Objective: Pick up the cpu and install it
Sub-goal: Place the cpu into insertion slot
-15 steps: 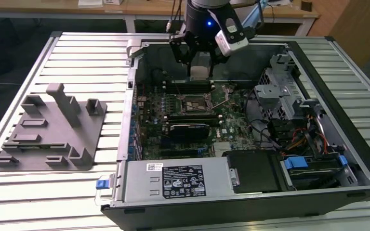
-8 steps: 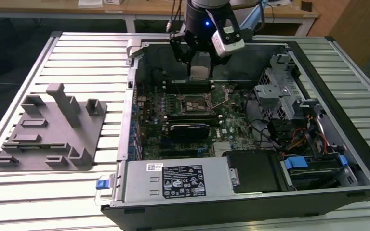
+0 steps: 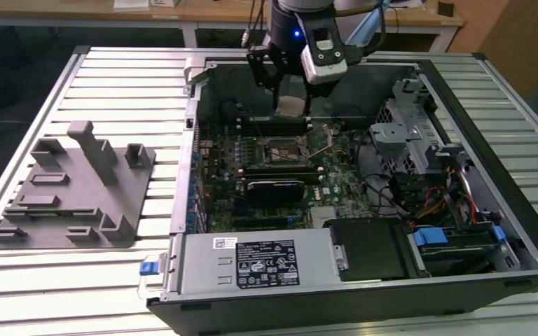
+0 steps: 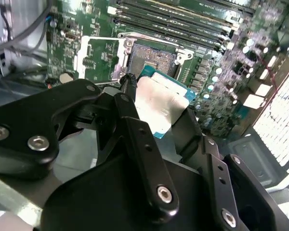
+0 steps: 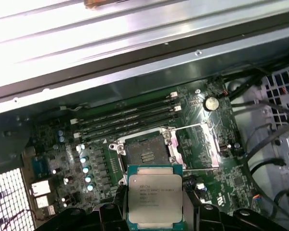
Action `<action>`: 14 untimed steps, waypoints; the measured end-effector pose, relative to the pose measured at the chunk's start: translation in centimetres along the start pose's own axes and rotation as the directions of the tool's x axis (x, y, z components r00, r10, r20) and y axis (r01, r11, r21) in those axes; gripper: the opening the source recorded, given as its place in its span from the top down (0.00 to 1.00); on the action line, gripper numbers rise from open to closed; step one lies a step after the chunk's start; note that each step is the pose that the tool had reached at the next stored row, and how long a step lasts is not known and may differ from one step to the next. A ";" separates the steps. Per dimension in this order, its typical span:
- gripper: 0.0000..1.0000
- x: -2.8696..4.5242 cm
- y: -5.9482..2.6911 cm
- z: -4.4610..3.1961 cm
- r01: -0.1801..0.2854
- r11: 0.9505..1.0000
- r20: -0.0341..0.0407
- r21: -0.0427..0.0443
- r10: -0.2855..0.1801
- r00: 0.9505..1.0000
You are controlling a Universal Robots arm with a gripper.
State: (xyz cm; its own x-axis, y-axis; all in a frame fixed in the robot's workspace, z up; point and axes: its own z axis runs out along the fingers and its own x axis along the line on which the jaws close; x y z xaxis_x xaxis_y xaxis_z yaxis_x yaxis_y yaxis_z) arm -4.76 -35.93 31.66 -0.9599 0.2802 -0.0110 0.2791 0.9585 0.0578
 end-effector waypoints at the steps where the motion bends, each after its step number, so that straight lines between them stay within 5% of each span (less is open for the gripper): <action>1: 0.46 0.00 0.00 0.01 -0.024 1.000 0.001 0.000 0.024 1.000; 8: 0.46 0.00 0.00 0.02 -0.149 0.989 0.009 0.001 0.149 0.989; 14: 0.46 0.00 0.00 0.04 -0.257 0.967 0.015 0.001 0.257 0.966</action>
State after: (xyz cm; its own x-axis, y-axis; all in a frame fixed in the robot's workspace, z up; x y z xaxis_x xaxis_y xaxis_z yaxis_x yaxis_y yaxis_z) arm -4.76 -35.93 31.62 -0.8556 0.5175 -0.0110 0.5161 0.8545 0.0579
